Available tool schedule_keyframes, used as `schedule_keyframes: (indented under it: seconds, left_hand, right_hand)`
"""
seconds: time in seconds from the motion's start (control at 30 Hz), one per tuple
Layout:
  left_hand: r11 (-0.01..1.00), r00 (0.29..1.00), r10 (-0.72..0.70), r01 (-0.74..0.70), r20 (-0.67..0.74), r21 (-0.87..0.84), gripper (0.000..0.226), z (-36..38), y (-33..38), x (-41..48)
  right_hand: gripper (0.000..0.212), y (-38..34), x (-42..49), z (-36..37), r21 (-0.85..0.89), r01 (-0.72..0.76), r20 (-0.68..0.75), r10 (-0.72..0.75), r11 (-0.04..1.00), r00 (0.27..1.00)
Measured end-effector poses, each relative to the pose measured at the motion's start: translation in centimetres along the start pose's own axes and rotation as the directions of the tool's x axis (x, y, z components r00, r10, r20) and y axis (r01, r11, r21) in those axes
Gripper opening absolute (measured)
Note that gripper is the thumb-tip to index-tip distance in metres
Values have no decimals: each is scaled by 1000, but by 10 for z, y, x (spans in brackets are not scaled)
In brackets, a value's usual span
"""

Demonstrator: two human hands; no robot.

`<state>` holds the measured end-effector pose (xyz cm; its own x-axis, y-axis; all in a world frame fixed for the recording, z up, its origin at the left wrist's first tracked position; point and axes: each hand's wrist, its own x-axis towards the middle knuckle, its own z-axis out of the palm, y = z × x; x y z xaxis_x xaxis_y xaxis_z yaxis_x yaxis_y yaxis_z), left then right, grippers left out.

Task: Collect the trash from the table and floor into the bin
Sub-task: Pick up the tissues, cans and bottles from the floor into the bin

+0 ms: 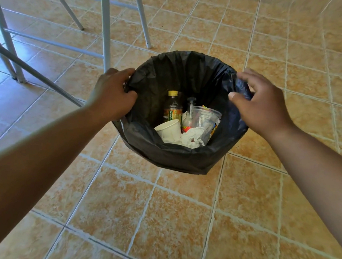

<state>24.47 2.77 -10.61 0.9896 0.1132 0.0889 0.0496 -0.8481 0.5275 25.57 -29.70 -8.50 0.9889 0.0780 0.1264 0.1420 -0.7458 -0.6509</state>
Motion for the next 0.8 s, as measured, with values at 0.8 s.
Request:
schedule_keyframes:
  seconds: [0.8]
  left_hand:
    - [662, 839, -434, 545, 330, -515, 35, -71, 42, -42]
  right_hand:
    - [24, -42, -11, -61, 337, -514, 244, 454, 789, 857]
